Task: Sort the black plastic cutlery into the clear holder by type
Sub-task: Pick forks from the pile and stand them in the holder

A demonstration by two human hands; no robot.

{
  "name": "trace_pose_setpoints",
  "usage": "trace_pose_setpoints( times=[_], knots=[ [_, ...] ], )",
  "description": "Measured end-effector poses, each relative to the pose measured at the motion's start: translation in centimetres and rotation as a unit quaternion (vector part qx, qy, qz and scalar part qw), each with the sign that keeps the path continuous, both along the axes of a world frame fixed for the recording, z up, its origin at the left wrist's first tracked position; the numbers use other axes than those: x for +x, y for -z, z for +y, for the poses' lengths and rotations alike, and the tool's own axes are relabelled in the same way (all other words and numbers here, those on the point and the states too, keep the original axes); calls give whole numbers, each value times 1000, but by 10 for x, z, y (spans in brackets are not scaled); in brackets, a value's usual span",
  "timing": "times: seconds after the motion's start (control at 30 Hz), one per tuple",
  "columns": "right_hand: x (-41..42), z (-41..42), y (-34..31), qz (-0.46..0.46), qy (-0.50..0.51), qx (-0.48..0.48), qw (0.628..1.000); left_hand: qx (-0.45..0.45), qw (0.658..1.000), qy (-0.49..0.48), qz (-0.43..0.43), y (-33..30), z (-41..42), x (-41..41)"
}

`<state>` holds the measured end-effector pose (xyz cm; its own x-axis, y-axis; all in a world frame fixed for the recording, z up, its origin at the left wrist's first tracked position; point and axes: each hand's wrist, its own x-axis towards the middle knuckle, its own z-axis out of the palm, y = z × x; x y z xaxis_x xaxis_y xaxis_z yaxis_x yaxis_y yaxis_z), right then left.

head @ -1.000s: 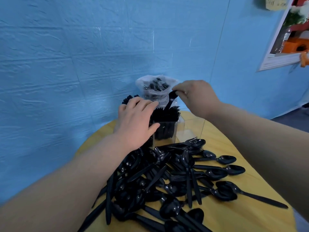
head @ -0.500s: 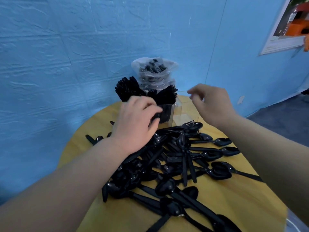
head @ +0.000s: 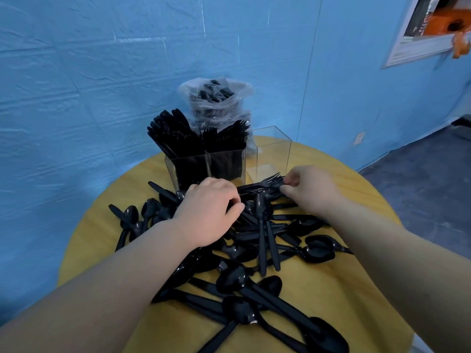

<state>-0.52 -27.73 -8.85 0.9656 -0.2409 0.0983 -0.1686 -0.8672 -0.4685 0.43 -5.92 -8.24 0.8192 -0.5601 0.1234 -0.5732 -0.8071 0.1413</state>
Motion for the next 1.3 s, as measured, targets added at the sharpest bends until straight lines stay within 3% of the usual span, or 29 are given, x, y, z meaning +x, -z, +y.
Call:
trace_pose_setpoints(
  times=[0.2,0.43,0.63,0.87,1.0,1.1,1.2,1.3],
  knots=[
    [-7,-6,3,-13,-60,30,998,47,998,-30,9,8,-18,4],
    [-21,-20,0,-14,-72,27,997,5,1000,-8,-25,7,-17,4],
    [-25,-21,-9,-114,2,114,987,-115,991,-38,-50,2,-19,6],
    [-13,-7,-13,-131,-25,256,957,-61,996,-48,-49,4,-16,10],
    [9,-6,-4,-99,-7,68,993,-94,990,-86,-57,8,-2,12],
    [22,0,3,-48,5,-35,998,-106,988,-100,-51,10,5,15],
    [29,4,7,-42,4,-32,999,-111,986,-111,-53,10,9,16],
    [27,4,9,-66,10,45,997,-119,985,-110,-64,10,10,17]
  ],
)
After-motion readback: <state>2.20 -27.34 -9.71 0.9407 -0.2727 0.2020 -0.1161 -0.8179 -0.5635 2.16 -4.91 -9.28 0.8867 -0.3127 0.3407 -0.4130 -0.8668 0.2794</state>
